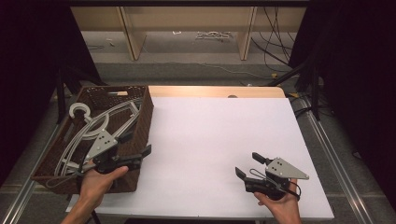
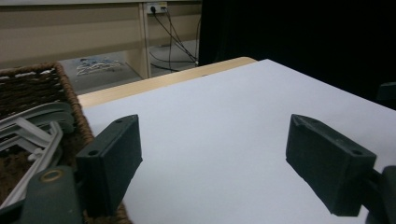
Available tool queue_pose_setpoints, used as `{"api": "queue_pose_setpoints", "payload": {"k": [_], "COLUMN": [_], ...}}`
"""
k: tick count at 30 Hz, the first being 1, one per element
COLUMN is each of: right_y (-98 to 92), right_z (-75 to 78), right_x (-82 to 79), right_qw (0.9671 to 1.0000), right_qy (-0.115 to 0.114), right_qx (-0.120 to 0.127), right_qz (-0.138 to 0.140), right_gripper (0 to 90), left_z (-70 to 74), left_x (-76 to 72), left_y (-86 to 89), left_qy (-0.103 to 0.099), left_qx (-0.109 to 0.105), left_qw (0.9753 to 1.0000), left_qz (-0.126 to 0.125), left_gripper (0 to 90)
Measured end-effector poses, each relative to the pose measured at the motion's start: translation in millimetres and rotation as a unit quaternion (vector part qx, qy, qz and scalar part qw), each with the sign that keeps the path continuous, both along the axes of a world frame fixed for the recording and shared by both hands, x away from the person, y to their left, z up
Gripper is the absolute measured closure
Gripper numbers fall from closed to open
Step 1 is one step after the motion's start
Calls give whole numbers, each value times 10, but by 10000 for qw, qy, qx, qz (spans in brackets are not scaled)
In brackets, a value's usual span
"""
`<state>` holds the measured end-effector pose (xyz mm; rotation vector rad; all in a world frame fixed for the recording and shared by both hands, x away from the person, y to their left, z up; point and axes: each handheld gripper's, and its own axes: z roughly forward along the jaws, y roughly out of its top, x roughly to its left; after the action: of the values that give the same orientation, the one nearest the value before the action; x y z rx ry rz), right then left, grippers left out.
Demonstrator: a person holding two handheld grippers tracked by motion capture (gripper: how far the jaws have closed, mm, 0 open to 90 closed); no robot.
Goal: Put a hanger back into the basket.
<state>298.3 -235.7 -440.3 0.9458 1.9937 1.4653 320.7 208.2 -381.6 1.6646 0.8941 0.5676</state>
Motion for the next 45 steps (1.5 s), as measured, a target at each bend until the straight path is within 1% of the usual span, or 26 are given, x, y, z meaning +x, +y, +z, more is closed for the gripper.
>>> {"api": "queue_pose_setpoints", "payload": {"k": [4, 7, 11, 12, 13, 14, 15, 16, 20, 21, 22, 23, 24, 25, 26, 27, 28, 29, 30, 32, 33, 34, 37, 38, 41, 45], "right_y": [2, 0, 11, 25, 26, 42, 50, 51, 80, 78, 91, 86, 88, 84, 90, 84, 81, 88, 84, 84, 93, 80, 90, 106, 94, 90], "right_z": [8, 19, 23, 19, 31, 30, 23, 34, 36, 41, 39, 39, 39, 37, 32, 39, 38, 36, 37, 33, 29, 41, 40, 27, 35, 34], "right_x": [-10, -22, -30, -27, -46, -58, -51, -79, -119, -134, -152, -157, -167, -170, -171, -190, -195, -210, -220, -247, -266, -287, -337, -337, -376, -366], "right_qw": [10000, 9999, 10000, 10000, 10000, 10000, 9999, 9999, 9999, 9999, 9997, 9999, 9999, 9998, 9998, 9999, 9999, 9998, 9997, 9998, 9997, 9998, 9997, 9995, 9996, 9996], "right_qy": [22, 63, 30, -18, 43, 74, -50, 84, -21, -8, 104, -1, 60, 25, -38, 2, 9, 70, 121, 102, 104, 141, 126, 48, 138, 113], "right_qx": [-50, -83, -58, 19, -35, 29, 72, 14, 95, 58, 140, 100, 121, 121, 157, 88, 87, 113, 73, 83, 146, 45, 114, 237, 128, 121], "right_qz": [-13, -20, 14, 55, 36, 34, 89, 77, 133, 132, 142, 95, 108, 141, 121, 98, 137, 114, 190, 158, 176, 153, 180, 223, 213, 231], "right_gripper": [212, 212, 211, 211, 210, 210, 208, 207, 193, 188, 185, 180, 177, 174, 168, 165, 164, 161, 160, 161, 161, 161, 161, 161, 161, 161], "left_z": [2, -17, -69, -88, -101, -115, -126, -146, -229, -243, -266, -281, -304, -320, -353, -366, -381, -405, -415, -440, -454, -455, -454, -455, -471, -476], "left_x": [-89, -151, -221, -233, -238, -251, -257, -268, -301, -306, -313, -318, -330, -337, -349, -326, -338, -347, -366, -401, -410, -432, -453, -457, -457, -440], "left_y": [-90, -147, -221, -233, -239, -242, -242, -243, -233, -228, -217, -214, -207, -206, -210, -207, -205, -218, -219, -233, -249, -260, -269, -268, -273, -277], "left_qy": [-101, -94, -176, -159, -171, -190, -224, -262, -347, -354, -360, -373, -400, -398, -425, -623, -599, -555, -547, -577, -588, -591, -580, -588, -563, -603], "left_qx": [43, 58, 138, 134, 102, 103, 128, 149, 139, 130, 116, 93, 105, 112, 171, 264, 323, 213, 273, 345, 307, 397, 342, 347, 349, 442], "left_qw": [9999, 9997, 9992, 9990, 9989, 9989, 9988, 9985, 9979, 9979, 9979, 9979, 9979, 9979, 9975, 9957, 9957, 9961, 9962, 9956, 9954, 9951, 9950, 9948, 9948, 9945], "left_qz": [-125, -220, -331, -395, -418, -417, -427, -460, -529, -519, -524, -514, -496, -495, -538, -628, -629, -647, -622, -652, -685, -682, -736, -753, -777, -738], "left_gripper": [183, 183, 183, 183, 182, 181, 181, 180, 177, 177, 176, 175, 175, 175, 174, 171, 171, 170, 170, 170, 170, 170, 170, 170, 169, 169]}}
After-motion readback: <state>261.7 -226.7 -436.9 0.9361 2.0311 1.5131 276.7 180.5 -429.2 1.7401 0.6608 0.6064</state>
